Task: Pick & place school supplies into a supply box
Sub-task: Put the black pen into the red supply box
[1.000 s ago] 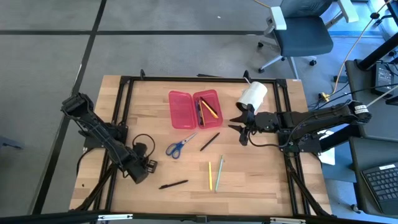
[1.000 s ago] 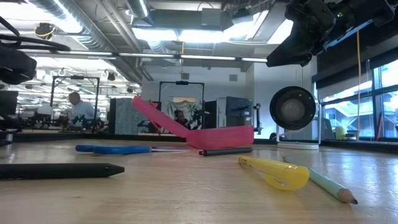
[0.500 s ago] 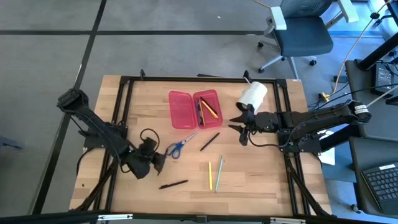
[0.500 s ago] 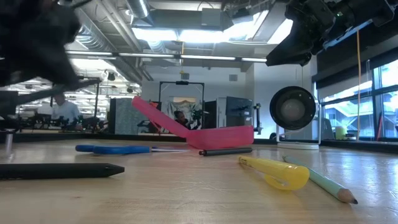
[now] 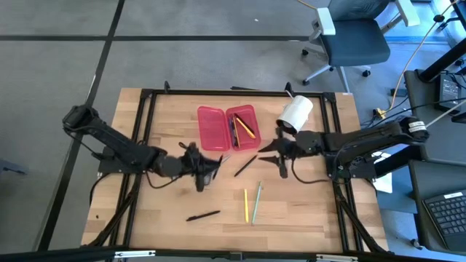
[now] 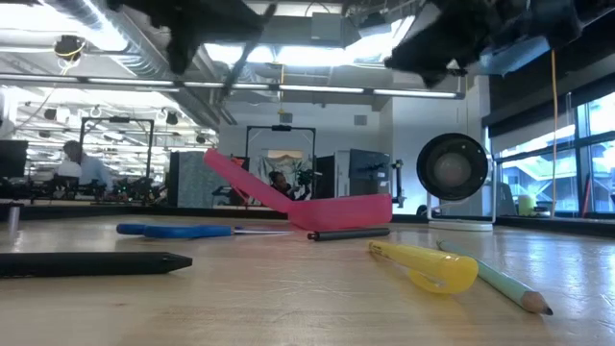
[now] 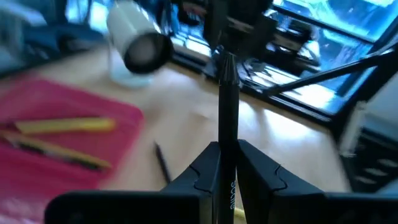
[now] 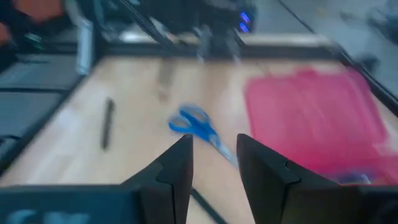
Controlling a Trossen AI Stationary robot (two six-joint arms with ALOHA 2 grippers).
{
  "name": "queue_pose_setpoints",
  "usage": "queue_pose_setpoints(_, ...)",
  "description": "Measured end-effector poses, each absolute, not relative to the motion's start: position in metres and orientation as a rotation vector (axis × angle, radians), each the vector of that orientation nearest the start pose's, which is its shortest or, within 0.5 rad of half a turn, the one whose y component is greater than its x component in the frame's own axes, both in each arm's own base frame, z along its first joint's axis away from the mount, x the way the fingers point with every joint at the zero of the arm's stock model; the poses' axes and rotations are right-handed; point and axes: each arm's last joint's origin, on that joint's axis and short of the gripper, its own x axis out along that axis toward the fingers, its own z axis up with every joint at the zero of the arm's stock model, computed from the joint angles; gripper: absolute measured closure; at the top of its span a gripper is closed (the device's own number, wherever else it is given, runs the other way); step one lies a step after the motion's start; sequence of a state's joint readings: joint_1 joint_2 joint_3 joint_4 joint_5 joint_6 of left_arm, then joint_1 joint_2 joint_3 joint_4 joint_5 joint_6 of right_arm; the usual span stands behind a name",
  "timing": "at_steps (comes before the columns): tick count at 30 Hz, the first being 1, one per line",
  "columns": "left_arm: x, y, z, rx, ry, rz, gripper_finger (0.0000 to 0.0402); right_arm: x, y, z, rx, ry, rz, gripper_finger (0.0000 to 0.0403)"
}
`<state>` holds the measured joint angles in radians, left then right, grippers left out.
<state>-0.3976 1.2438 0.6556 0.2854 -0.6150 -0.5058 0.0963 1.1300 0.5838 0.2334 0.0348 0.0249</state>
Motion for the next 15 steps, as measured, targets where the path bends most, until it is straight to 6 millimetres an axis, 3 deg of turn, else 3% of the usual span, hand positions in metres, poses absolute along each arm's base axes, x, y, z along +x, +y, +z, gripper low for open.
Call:
queue_pose_setpoints(6,0.261,-0.057,0.245,-0.224,0.166,0.248,0.0369,0.261,0.026,0.231,-0.016,0.188,0.125,0.0274)
queue_pose_setpoints(15,0.283,-0.037,0.250,-0.030,0.007,0.038,0.0369,0.278,0.028,0.216,-0.035,0.145,0.128,0.0274)
